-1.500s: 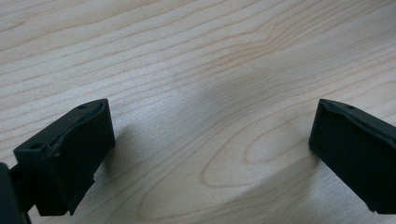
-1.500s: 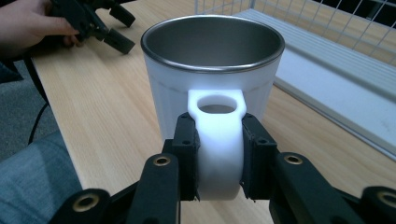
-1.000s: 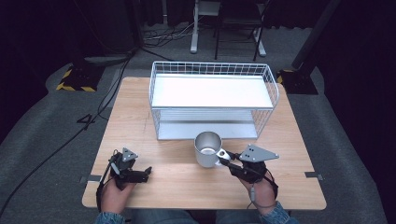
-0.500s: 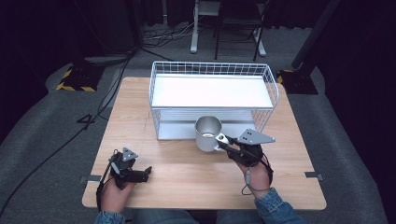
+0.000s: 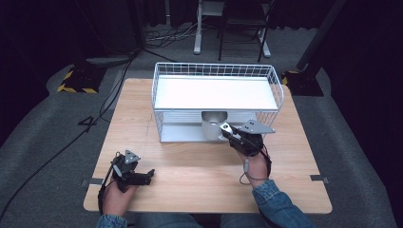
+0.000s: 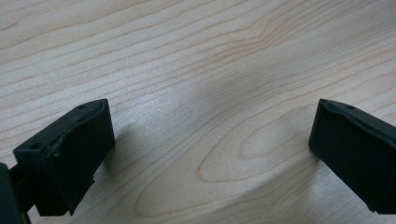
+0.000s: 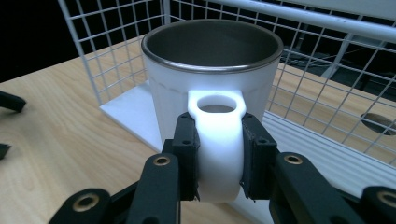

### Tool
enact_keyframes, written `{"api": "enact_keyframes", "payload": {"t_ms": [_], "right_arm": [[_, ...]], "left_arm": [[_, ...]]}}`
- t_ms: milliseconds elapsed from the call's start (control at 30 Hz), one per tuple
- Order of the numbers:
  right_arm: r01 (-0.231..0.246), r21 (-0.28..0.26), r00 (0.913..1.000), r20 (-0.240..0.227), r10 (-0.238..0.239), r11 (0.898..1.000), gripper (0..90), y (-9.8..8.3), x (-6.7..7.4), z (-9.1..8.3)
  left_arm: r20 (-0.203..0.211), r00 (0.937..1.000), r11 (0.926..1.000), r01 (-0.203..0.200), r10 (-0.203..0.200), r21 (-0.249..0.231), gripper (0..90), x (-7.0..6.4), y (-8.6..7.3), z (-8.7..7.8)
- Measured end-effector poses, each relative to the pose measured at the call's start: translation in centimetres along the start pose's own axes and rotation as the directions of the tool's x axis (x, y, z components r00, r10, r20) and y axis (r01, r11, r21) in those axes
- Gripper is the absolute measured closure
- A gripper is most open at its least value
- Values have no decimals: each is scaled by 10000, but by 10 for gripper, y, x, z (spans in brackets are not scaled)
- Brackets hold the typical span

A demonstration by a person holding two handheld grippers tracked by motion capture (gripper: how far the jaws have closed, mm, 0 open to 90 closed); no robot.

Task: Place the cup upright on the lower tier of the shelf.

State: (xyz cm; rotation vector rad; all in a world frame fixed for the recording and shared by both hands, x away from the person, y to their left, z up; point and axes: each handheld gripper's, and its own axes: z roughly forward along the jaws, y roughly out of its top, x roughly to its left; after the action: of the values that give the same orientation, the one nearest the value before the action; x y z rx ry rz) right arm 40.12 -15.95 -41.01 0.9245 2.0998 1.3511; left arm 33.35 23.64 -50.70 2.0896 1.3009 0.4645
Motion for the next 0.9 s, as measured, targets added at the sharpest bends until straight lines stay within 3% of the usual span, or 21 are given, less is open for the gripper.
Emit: {"api": "enact_keyframes", "payload": {"t_ms": [567, 900], "right_arm": [[67, -115, 9965, 834, -57, 9999, 715, 1, -19, 39], [186, -145, 9923, 1229, -166, 9997, 715, -5, -20, 56]], "left_arm": [[1, 10000, 10000, -18, 18, 0, 5, 0, 0, 0], [-3, 10000, 10000, -26, 26, 6, 5, 0, 0, 0]]}}
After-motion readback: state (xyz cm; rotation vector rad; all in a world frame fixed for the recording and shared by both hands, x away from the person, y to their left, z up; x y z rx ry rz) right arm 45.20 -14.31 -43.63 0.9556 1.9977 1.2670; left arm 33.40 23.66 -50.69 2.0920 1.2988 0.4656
